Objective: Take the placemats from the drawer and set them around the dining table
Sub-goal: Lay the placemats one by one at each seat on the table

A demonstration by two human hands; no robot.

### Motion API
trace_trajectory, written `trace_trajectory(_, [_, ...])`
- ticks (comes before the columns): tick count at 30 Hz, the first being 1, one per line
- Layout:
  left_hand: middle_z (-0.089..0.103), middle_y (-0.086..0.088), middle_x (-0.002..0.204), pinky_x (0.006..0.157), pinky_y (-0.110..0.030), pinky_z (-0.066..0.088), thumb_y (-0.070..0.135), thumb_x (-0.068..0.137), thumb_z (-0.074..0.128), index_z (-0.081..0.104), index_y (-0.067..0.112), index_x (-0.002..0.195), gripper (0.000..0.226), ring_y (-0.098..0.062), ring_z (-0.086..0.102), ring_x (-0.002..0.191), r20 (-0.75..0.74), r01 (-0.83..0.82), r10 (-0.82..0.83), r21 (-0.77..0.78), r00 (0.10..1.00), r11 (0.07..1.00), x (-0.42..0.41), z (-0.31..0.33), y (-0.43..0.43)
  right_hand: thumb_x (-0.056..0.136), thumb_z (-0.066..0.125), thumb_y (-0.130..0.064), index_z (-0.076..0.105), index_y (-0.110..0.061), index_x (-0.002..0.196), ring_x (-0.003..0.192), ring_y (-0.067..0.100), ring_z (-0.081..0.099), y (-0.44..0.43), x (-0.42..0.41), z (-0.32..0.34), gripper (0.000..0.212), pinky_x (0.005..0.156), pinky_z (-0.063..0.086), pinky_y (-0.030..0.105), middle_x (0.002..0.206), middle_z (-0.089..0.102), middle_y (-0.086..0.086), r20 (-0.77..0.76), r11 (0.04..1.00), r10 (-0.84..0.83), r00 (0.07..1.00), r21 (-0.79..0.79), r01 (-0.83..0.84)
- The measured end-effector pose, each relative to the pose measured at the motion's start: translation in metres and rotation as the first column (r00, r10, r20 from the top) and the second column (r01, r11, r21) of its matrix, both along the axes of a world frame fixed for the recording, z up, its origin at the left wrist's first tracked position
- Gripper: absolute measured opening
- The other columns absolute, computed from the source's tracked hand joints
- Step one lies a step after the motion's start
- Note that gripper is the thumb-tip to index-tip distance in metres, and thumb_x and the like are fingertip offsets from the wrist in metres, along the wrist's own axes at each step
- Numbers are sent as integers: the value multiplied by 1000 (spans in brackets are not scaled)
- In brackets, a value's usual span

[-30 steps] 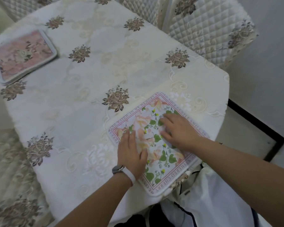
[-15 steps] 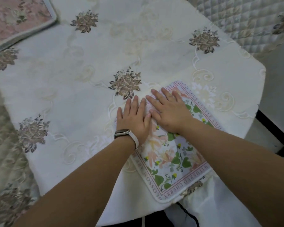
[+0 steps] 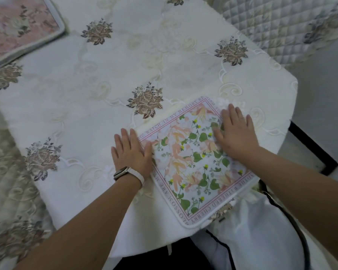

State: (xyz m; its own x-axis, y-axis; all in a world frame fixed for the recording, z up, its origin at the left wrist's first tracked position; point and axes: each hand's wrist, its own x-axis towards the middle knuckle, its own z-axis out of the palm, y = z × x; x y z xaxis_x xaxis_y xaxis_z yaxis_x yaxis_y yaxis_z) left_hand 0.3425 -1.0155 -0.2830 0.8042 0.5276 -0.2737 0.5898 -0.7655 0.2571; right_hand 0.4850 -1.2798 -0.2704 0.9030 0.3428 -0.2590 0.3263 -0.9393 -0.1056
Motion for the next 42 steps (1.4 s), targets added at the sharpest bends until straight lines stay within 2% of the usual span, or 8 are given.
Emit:
trace_trajectory(3, [-10, -1, 161, 119, -45, -1, 56, 93, 31, -2, 20, 153, 77, -21, -12, 147, 86, 61, -57, -52, 995, 997, -26, 5, -37, 100, 29, -48, 25, -17, 154, 151, 27, 7, 12, -46, 10, 62, 120, 4, 49, 164, 11, 9, -23, 989, 117, 993, 96, -114])
trace_trajectory(9, [10, -7, 160, 116, -45, 1, 78, 85, 29, 13, 11, 152, 96, -22, 1, 148, 20, 508, -508, -3, 861, 861, -61, -1, -120, 100, 35, -51, 40, -21, 148, 147, 29, 24, 16, -91, -6, 57, 118, 18, 56, 159, 31, 6, -19, 935, 340, 940, 118, -335])
trace_trajectory(13, [-1, -10, 161, 118, -44, -3, 82, 80, 26, 6, 8, 153, 105, -24, -6, 148, -56, 508, -505, 50, 861, 860, -44, -3, -123, 100, 22, -58, 23, -28, 155, 150, 24, 12, -1, -82, -14, 63, 120, 10, 51, 163, 16, 0, -10, 926, 374, 927, 60, -373])
trace_trajectory(18, [-16, -3, 160, 117, -44, -5, 78, 83, 16, -12, 19, 152, 95, -21, -16, 146, -87, 432, -426, 72, 901, 899, -14, 5, -94, 98, 14, -61, -1, -34, 156, 151, 17, -10, -42, -56, -9, 66, 121, -4, 46, 164, -10, -7, -48, 989, 144, 988, 26, -143])
trace_trajectory(27, [-11, -9, 161, 119, -45, 0, 71, 88, 15, -9, 13, 152, 90, -23, -11, 147, -66, 202, -199, 38, 978, 979, -50, 10, -45, 98, 15, -59, 6, -23, 157, 151, 24, -6, -94, -56, -2, 69, 121, -2, 50, 165, -4, 5, -95, 990, -139, 986, 0, 140])
trace_trajectory(31, [-20, -8, 158, 117, -42, -8, 79, 83, 16, -10, 14, 152, 98, -23, -22, 145, -95, 423, -423, -19, 901, 906, -87, 12, -95, 97, 16, -58, 8, -22, 157, 151, 23, -6, -82, -94, -1, 70, 119, -6, 48, 165, -3, 5, -102, 998, 20, 995, 61, -14])
trace_trajectory(35, [7, -14, 159, 115, -45, 5, 82, 80, 21, 15, 8, 151, 103, -27, 1, 146, -103, 487, -486, -25, 868, 873, -102, 6, -131, 98, 14, -62, 19, -24, 155, 151, 27, 8, -74, -135, -15, 68, 120, 3, 50, 163, 9, 6, -29, 968, 252, 967, 24, -251])
trace_trajectory(42, [7, -8, 161, 115, -44, 5, 90, 73, 27, 11, 12, 153, 112, -25, 2, 147, -107, 543, -537, 36, 837, 839, -111, 4, -118, 97, 21, -61, 29, -28, 153, 149, 27, 16, -87, -127, -18, 65, 120, 13, 48, 162, 20, 5, -16, 980, 191, 981, 57, -190])
